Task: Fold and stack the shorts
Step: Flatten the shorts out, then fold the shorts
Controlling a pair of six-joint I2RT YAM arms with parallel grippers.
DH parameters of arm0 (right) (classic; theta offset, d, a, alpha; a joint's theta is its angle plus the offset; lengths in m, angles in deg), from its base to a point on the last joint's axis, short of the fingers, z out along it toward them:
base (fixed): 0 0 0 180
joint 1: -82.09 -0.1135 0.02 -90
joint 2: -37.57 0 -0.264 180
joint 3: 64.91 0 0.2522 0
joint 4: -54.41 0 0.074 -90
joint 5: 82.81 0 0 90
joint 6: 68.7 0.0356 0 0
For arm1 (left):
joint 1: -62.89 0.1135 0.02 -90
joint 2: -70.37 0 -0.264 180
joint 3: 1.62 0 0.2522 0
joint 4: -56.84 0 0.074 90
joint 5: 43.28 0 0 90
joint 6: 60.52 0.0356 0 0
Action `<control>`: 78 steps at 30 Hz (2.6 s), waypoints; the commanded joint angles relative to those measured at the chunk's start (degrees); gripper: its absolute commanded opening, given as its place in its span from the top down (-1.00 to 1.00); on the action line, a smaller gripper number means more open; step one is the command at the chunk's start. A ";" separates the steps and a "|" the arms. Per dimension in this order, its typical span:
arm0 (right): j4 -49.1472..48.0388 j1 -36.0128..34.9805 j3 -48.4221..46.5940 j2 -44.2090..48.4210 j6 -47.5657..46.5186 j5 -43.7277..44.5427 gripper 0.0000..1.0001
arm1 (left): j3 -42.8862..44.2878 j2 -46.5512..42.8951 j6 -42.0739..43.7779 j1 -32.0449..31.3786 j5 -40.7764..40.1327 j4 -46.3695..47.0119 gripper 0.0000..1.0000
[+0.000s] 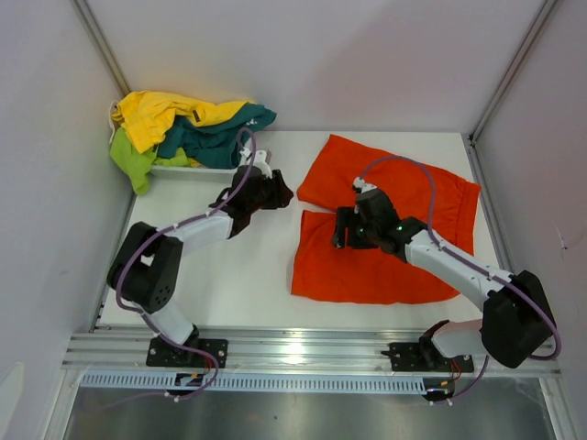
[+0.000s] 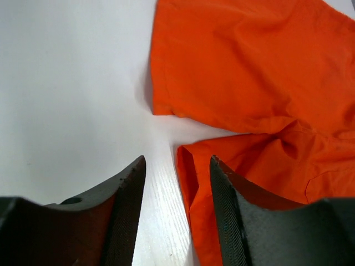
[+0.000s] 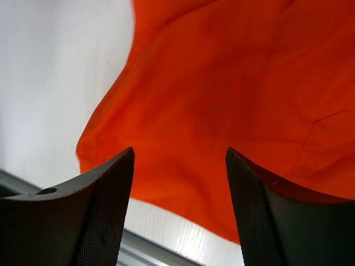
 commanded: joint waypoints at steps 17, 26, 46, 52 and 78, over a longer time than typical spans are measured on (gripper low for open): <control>-1.21 25.84 -2.21 1.01 -0.64 -5.81 -0.27 | 5.89 16.26 -6.67 -2.26 13.69 2.65 -0.26; -0.86 37.09 3.42 8.47 -2.22 -8.17 -0.21 | 9.31 20.74 -8.34 -2.88 16.85 3.09 0.15; -3.32 48.00 12.12 7.87 1.91 -8.01 0.46 | 18.00 21.54 -6.77 10.04 12.90 -5.78 1.00; -5.86 47.74 13.97 5.68 1.56 -10.73 0.47 | 22.41 23.30 -4.57 10.13 11.50 -9.73 0.76; 17.06 46.24 13.27 21.65 7.88 -3.34 -0.67 | 5.30 -2.17 -3.15 10.92 -0.99 -22.13 -0.98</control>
